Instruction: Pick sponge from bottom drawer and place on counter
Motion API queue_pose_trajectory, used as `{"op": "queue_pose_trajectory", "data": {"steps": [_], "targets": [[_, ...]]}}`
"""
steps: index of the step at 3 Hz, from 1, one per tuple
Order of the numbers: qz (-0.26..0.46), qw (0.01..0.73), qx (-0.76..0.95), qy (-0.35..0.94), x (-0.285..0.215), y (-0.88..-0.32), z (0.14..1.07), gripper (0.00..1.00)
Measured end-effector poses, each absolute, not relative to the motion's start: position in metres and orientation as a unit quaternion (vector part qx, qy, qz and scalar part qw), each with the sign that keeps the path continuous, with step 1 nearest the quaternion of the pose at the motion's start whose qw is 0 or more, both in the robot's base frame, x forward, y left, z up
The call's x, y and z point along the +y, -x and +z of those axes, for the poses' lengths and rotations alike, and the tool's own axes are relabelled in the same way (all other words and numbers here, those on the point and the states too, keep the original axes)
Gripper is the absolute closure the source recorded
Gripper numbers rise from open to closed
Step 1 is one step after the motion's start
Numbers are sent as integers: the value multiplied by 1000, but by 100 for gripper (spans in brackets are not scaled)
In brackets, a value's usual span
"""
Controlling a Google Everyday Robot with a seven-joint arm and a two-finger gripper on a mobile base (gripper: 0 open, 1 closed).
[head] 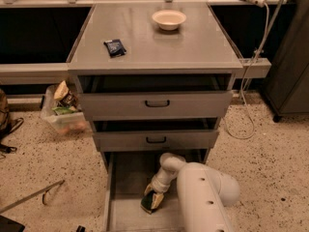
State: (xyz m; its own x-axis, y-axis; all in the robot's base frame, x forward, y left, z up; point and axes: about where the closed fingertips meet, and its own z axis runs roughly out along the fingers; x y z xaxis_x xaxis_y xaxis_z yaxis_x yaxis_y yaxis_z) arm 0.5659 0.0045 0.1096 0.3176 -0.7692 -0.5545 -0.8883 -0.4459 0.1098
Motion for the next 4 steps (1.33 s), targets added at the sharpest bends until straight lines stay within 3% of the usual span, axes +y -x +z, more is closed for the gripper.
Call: {"op": "queue_pose_trajectory", "data": {"steps": [1, 3, 4], "targets": [[268, 123, 512, 807, 5, -563, 130, 100], [159, 263, 558, 771, -21, -621, 306, 100], [147, 311, 510, 788, -8, -593, 410, 100]]}}
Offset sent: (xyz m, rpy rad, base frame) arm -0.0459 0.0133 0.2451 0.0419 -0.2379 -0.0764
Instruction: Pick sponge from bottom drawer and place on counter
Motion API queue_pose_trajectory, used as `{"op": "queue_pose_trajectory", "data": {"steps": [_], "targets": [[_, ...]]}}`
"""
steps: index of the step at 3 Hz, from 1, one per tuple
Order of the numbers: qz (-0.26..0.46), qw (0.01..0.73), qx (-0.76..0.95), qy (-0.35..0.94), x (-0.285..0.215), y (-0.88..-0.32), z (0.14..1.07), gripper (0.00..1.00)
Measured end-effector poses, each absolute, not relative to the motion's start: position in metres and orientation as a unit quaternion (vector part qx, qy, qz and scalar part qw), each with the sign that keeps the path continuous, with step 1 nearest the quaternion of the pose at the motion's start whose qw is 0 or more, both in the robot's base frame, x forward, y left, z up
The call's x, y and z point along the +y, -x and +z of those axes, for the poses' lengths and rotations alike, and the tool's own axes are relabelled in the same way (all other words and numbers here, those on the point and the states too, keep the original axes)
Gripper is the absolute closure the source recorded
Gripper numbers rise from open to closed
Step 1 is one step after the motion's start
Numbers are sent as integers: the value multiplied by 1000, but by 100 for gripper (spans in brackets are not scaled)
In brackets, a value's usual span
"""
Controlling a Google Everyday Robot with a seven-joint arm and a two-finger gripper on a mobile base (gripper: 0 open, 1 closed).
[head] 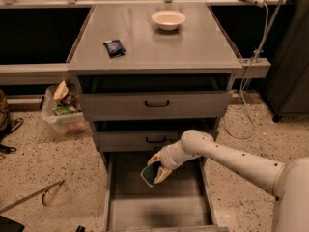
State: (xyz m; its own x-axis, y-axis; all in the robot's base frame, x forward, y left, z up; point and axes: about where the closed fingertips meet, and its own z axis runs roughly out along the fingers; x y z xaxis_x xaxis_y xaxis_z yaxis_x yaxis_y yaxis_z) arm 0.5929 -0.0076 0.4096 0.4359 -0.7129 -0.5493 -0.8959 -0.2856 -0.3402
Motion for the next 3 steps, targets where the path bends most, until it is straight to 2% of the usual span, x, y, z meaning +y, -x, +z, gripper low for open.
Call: {"op": "queue_pose_trajectory", "data": {"steps": [1, 3], "targets": [[155, 305, 492, 800, 4, -569, 419, 100], [139, 297, 487, 809, 9, -571, 438, 100]]}}
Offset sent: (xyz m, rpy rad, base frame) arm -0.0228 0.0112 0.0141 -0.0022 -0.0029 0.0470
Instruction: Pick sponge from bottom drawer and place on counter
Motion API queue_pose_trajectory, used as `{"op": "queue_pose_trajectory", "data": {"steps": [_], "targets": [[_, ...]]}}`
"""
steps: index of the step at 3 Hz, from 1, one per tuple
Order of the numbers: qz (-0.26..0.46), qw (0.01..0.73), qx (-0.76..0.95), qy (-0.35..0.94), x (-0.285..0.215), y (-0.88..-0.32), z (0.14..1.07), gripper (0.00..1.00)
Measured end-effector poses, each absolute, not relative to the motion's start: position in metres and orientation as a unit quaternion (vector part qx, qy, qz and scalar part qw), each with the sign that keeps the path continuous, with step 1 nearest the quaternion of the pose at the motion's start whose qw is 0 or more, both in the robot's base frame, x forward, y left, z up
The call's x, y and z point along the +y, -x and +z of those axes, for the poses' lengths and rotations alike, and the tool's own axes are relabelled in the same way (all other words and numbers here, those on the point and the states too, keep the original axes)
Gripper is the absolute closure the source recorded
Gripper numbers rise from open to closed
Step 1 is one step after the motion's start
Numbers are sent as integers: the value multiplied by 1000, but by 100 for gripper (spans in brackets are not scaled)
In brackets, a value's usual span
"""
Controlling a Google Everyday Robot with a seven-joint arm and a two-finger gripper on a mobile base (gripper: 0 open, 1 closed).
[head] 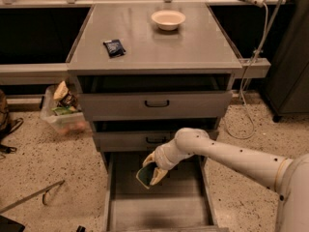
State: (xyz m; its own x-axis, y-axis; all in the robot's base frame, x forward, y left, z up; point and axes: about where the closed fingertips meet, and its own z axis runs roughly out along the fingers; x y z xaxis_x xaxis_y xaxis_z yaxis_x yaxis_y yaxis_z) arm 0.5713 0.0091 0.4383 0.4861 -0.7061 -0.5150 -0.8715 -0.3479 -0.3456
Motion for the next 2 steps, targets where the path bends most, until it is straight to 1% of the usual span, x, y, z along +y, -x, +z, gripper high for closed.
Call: {"op": "queue_pose_trajectory", "data": {"steps": [1, 2], "targets": [[122, 326, 459, 818, 17, -582, 524, 100], [112, 365, 428, 819, 32, -591, 638, 100]]}}
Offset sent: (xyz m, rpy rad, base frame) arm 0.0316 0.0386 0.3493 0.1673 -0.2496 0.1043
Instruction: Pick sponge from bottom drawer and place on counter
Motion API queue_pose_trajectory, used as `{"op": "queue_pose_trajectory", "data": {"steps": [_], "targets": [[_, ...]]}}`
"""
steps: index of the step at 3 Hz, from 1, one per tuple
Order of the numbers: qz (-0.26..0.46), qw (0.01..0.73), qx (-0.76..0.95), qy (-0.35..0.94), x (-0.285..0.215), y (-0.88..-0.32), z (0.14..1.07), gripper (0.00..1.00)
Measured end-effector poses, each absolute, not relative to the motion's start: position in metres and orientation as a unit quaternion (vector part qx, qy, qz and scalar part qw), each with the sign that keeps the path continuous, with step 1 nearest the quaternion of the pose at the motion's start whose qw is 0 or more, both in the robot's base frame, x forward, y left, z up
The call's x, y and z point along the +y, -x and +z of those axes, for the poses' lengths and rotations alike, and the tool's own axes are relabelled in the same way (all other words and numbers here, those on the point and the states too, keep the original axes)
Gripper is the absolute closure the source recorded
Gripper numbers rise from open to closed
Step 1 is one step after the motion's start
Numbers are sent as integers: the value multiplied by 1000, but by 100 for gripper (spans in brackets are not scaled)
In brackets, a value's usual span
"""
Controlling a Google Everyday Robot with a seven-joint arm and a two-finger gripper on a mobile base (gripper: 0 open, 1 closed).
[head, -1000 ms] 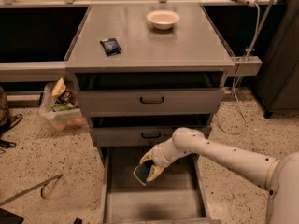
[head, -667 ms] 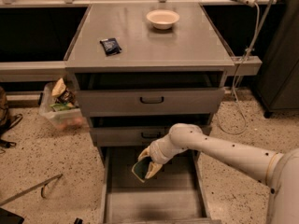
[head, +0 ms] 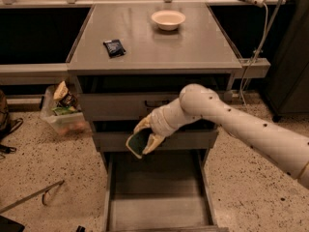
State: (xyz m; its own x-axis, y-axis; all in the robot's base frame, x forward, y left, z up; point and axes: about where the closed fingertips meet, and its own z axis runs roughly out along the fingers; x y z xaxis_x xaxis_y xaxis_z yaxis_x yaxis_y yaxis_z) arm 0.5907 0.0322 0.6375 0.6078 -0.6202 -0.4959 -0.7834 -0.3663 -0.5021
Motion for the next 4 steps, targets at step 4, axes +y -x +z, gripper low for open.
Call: {"op": "queue_pose_trajectory", "data": {"steps": [4], "targets": [[97, 415, 324, 845, 46, -624, 836, 100]]}}
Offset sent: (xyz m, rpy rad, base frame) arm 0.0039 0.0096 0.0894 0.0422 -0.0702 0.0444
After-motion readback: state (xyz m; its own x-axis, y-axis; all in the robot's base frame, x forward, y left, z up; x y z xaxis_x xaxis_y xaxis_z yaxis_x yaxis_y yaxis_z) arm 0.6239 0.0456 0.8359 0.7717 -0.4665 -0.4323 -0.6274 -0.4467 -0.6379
